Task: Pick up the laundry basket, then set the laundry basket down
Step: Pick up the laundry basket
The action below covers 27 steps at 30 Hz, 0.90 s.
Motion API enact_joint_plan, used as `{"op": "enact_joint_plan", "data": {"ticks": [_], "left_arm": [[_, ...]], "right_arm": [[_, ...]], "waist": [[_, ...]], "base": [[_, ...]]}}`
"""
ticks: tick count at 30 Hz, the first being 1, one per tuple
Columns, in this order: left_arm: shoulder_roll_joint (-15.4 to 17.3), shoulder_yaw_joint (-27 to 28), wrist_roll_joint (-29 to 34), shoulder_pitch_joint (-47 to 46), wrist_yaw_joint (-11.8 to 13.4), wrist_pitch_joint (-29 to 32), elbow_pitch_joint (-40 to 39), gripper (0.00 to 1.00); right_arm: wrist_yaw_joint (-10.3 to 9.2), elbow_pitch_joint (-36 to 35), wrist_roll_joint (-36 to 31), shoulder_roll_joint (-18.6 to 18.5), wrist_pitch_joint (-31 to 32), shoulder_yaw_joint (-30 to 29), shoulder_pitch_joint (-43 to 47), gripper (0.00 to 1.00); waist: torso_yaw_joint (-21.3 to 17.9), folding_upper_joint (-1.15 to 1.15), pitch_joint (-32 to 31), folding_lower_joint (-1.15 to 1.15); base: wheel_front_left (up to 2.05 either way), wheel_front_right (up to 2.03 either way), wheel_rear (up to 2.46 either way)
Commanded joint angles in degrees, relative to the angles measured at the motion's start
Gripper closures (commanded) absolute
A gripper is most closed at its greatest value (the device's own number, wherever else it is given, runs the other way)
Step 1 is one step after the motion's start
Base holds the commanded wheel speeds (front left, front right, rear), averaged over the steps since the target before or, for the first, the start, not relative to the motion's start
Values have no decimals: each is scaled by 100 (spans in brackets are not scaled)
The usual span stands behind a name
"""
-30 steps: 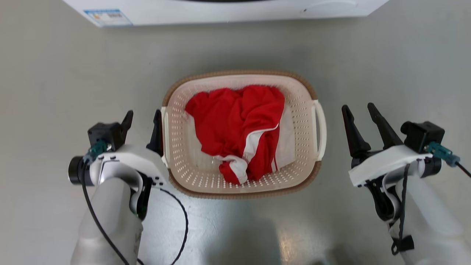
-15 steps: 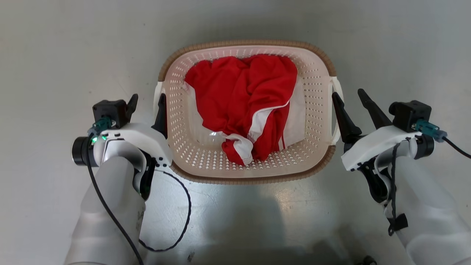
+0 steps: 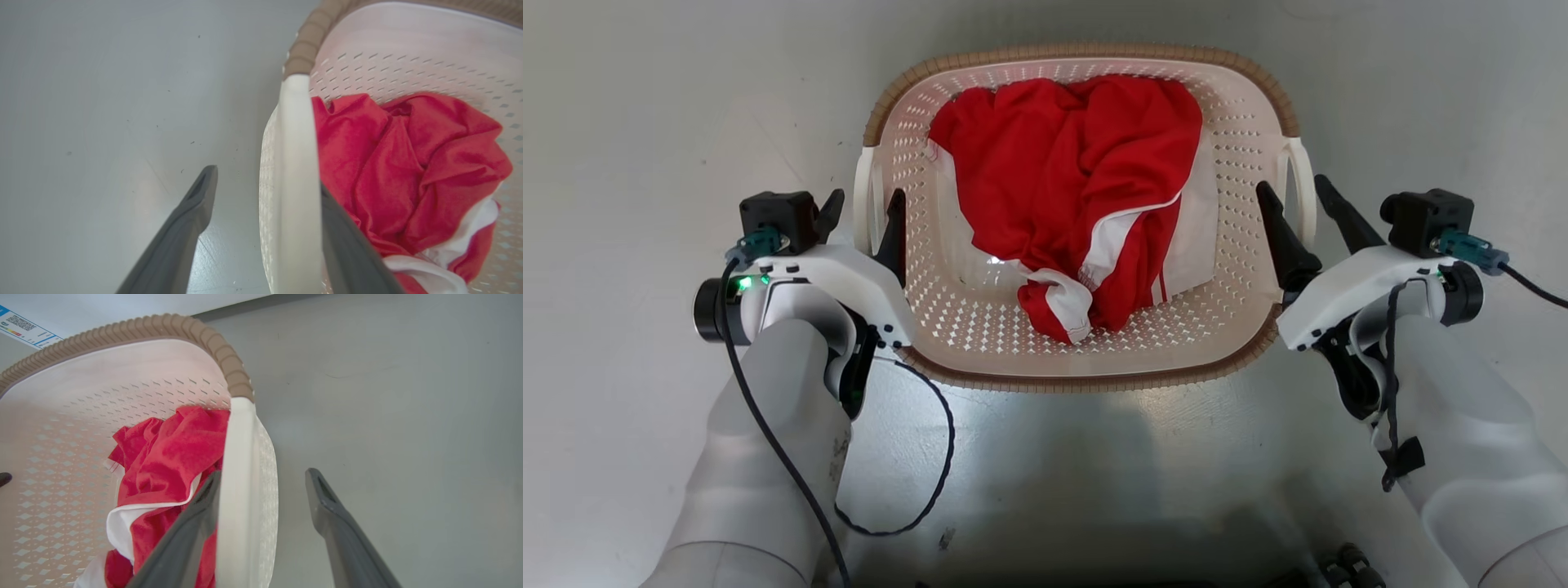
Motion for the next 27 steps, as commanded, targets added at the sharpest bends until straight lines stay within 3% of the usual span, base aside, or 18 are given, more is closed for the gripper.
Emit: {"op": "enact_joint_plan", "data": {"ticks": [1,11,13,14,16,17,27], "left_arm": [[116,59,-38,47,-38,-29,23,0],[116,-112,-209,-134,-48,-29,279,0],[116,-156,-255,-158,-61,-29,347,20],[116,-211,-303,-187,-76,-29,425,45],[116,-274,-350,-227,-91,-29,492,71],[116,-307,-374,-248,-97,-29,522,98],[116,-539,-569,-268,-120,-29,675,100]], "right_arm": [[36,28,57,54,-61,143,190,0],[36,353,334,125,-61,437,-107,1],[36,448,432,149,-61,486,-124,33],[36,536,521,160,-61,560,-165,64],[36,615,602,157,-61,626,-205,100],[36,646,640,155,-61,657,-224,100],[36,747,922,144,-61,835,-241,100]], "waist": [[16,0,44,0],[32,0,130,0],[31,0,128,0],[33,0,135,0],[39,0,150,0],[44,0,157,0],[53,0,-89,0]], "base": [[0,0,0],[0,0,0],[0,0,0],[0,0,0],[0,0,0],[0,0,0],[0,0,0]]}}
